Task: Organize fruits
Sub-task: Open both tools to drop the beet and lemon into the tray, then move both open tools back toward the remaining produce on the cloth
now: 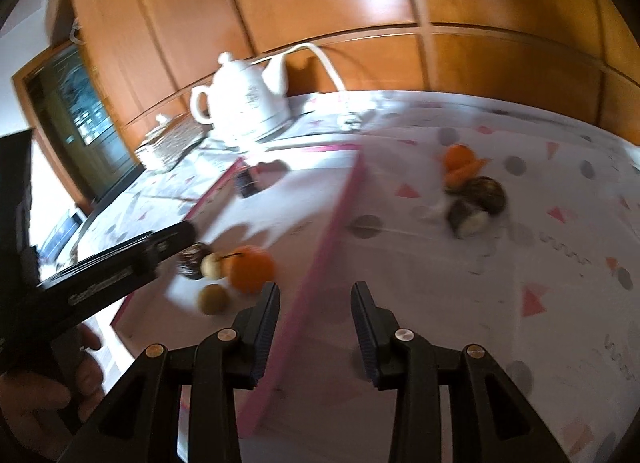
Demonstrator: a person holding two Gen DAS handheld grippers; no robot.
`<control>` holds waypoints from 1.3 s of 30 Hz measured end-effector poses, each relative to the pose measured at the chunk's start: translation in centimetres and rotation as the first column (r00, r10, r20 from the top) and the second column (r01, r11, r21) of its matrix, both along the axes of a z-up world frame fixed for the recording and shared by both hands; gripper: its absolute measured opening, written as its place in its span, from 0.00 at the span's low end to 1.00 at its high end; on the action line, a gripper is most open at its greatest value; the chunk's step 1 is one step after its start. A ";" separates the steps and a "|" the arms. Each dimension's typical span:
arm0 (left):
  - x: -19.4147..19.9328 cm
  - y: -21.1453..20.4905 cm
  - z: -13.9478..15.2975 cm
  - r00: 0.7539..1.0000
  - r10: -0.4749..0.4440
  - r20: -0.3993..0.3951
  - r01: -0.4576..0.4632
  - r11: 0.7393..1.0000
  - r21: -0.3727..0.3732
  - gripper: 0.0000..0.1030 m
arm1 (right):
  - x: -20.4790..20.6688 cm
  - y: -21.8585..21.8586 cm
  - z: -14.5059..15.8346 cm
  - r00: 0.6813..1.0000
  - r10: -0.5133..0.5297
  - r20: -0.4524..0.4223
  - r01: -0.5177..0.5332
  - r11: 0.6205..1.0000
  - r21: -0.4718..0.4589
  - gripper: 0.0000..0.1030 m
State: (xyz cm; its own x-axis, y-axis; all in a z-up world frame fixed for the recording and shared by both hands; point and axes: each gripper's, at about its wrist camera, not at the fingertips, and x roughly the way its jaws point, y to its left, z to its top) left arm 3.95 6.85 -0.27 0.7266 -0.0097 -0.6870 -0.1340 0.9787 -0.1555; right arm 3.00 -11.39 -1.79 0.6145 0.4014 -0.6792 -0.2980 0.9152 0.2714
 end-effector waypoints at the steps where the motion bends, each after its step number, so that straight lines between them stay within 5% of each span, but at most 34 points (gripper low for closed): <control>1: 0.0 -0.3 0.0 1.000 -0.010 0.001 0.010 1.000 0.002 0.51 | 0.1 -0.4 -0.1 1.000 -0.015 -0.002 0.015 1.000 -0.006 0.36; 19: -0.6 -8.1 -0.1 0.966 -0.259 0.005 0.259 0.966 0.020 0.51 | 1.8 -7.8 -2.6 0.966 -0.250 -0.064 0.247 0.967 -0.054 0.36; 33: 1.6 -11.2 -0.9 0.945 -0.326 -0.020 0.326 0.945 0.005 0.51 | 4.2 -10.4 -3.2 0.954 -0.293 -0.065 0.287 0.954 -0.089 0.36; 39: 4.2 -12.9 -1.5 0.938 -0.344 -0.050 0.341 0.938 -0.059 0.51 | 5.2 -12.7 -2.9 0.937 -0.344 -0.058 0.337 0.936 -0.104 0.36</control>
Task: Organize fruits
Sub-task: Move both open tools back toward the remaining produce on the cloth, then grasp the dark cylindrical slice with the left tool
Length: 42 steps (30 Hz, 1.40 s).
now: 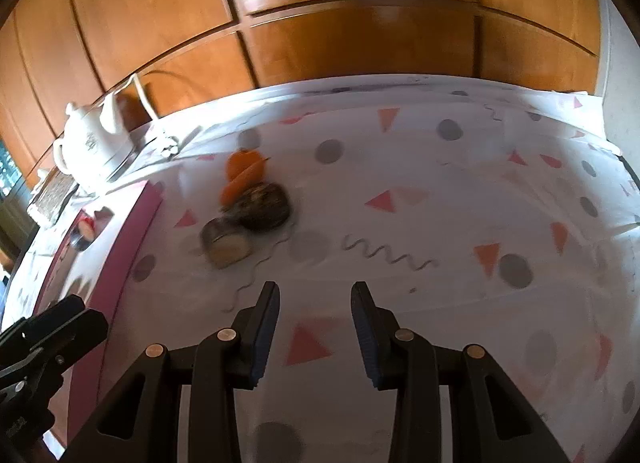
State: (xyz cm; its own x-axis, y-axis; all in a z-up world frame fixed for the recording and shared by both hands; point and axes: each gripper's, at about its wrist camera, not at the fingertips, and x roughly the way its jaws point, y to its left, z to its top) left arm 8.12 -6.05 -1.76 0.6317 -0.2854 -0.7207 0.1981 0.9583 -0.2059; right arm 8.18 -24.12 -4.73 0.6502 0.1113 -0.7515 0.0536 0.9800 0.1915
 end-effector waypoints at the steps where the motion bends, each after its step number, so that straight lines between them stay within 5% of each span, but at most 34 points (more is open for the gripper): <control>1: 0.5 -0.4 -0.1 1.000 -0.005 -0.005 0.004 1.000 -0.012 0.51 | 0.1 -0.3 0.0 1.000 -0.005 0.001 0.005 1.000 -0.001 0.36; 28: 8.4 -5.7 -4.4 0.998 0.014 -0.067 -0.015 1.000 -0.014 0.47 | 2.0 -2.9 -1.2 0.999 -0.041 -0.008 0.041 0.998 0.038 0.36; 29: 8.4 -5.7 -4.4 0.998 0.006 -0.058 -0.007 1.000 -0.025 0.39 | 2.0 -2.9 -1.2 0.999 -0.041 -0.011 0.041 0.998 0.040 0.36; 34: 6.9 -4.6 -4.0 0.999 0.012 -0.049 -0.015 0.998 -0.057 0.39 | 2.2 -2.9 -1.3 0.999 -0.034 -0.013 0.035 0.998 0.042 0.36; 42: 2.0 -2.9 -4.4 1.000 0.016 0.015 -0.016 1.000 -0.001 0.39 | 4.0 -1.3 -0.1 0.998 0.048 0.026 -0.051 0.993 0.103 0.36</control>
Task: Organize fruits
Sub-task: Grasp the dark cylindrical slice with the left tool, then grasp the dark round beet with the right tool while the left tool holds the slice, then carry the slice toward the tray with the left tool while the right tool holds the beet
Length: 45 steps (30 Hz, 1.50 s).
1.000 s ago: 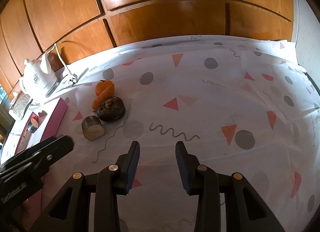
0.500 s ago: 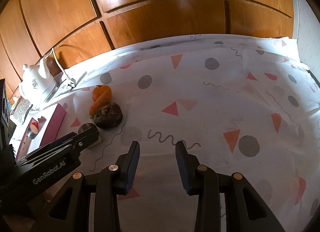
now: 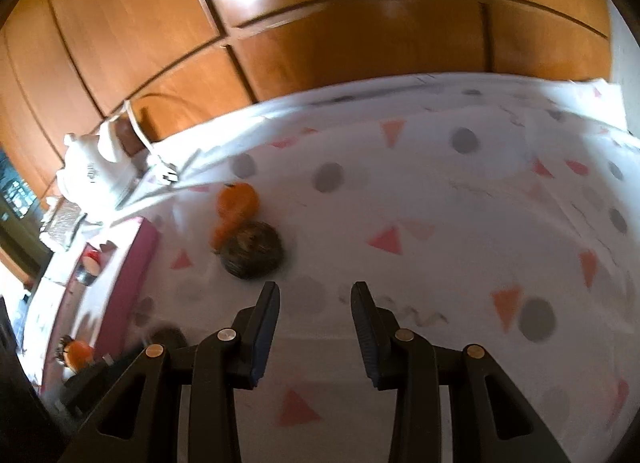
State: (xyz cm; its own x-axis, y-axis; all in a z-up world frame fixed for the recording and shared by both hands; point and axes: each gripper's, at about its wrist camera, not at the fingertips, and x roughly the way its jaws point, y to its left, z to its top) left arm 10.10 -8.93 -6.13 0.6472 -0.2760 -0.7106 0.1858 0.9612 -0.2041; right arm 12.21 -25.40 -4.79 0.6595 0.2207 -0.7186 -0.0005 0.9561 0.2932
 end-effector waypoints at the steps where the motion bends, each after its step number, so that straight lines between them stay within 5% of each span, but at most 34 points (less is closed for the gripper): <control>1: 0.0 0.0 0.0 1.000 0.002 -0.003 -0.002 1.000 0.001 0.39 | 0.3 0.5 0.2 1.000 0.021 0.007 -0.021 1.000 0.001 0.36; 8: -0.7 0.5 0.0 1.000 0.021 0.001 -0.021 1.000 -0.006 0.39 | 3.6 3.7 0.8 0.987 0.159 0.016 -0.158 0.986 -0.053 0.36; 16: -0.5 0.3 -0.5 1.000 0.024 0.002 -0.024 1.000 0.004 0.39 | 7.6 4.5 -0.6 0.980 0.200 -0.025 -0.201 0.976 -0.083 0.38; 22: -0.6 0.1 -0.7 1.000 0.027 0.005 -0.027 1.000 0.017 0.38 | 8.8 5.7 -1.0 0.964 0.263 -0.038 -0.266 0.961 -0.079 0.54; 27: -0.5 0.0 -0.8 1.000 0.027 0.006 -0.027 0.999 0.017 0.38 | 9.6 7.1 -1.5 0.951 0.305 -0.058 -0.310 0.942 -0.132 0.55; 33: -0.5 -0.1 -0.8 1.000 0.027 0.009 -0.027 0.999 0.017 0.38 | 9.0 6.5 -1.6 0.950 0.304 -0.071 -0.312 0.937 -0.156 0.25; 40: -0.5 -0.1 -0.8 1.000 0.027 0.008 -0.027 0.999 0.018 0.38 | 6.7 4.1 -1.7 0.945 0.308 -0.110 -0.317 0.945 -0.074 0.25; 45: -0.4 -0.1 -0.8 1.000 0.027 0.008 -0.028 0.999 0.018 0.38 | 5.3 3.4 -1.5 0.947 0.305 -0.105 -0.307 0.952 -0.008 0.46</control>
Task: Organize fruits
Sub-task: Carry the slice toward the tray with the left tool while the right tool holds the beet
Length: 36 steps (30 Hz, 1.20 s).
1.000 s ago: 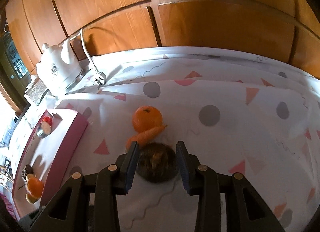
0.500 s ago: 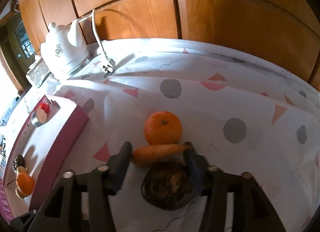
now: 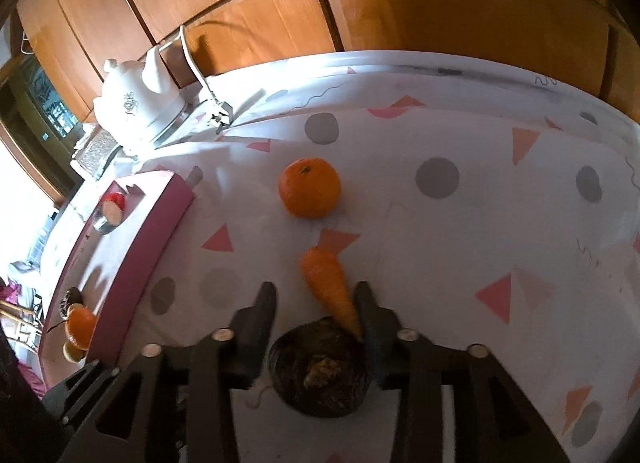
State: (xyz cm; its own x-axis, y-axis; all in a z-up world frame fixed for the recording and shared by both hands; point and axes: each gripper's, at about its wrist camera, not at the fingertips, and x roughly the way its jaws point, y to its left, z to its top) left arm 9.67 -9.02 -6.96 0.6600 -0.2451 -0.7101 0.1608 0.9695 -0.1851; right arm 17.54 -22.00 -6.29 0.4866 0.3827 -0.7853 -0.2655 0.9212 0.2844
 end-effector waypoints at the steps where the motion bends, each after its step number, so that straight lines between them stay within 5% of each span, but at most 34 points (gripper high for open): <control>1: 0.0 0.0 0.0 1.000 0.000 0.000 0.000 1.000 0.000 0.38 | -0.4 0.1 0.0 1.000 0.004 0.004 -0.004 1.000 -0.003 0.51; 8: 0.0 0.0 0.0 1.000 0.000 0.000 0.000 1.000 0.000 0.38 | -2.7 0.4 -0.1 0.999 0.028 0.040 -0.024 0.996 -0.090 0.53; 10: 0.1 0.0 0.0 1.000 0.000 0.000 0.000 1.000 0.000 0.38 | -2.9 0.1 -0.1 0.999 0.008 0.050 -0.002 0.993 -0.121 0.45; 25: 0.0 -0.1 -0.1 1.000 0.001 -0.002 -0.001 1.000 0.002 0.38 | -9.1 -3.4 0.0 0.977 -0.193 0.086 0.205 0.966 -0.159 0.45; 36: 0.1 -0.4 -0.1 1.000 0.002 0.001 -0.002 0.999 0.032 0.38 | -10.7 -3.3 -0.7 0.962 -0.227 0.152 0.253 0.950 -0.184 0.45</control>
State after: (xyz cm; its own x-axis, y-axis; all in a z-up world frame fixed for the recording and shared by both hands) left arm 9.76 -9.40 -7.05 0.6614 -0.2206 -0.7168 0.1590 0.9753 -0.1534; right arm 6.84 -25.28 -6.94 0.6457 0.0841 -0.7590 -0.0514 0.9964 0.0667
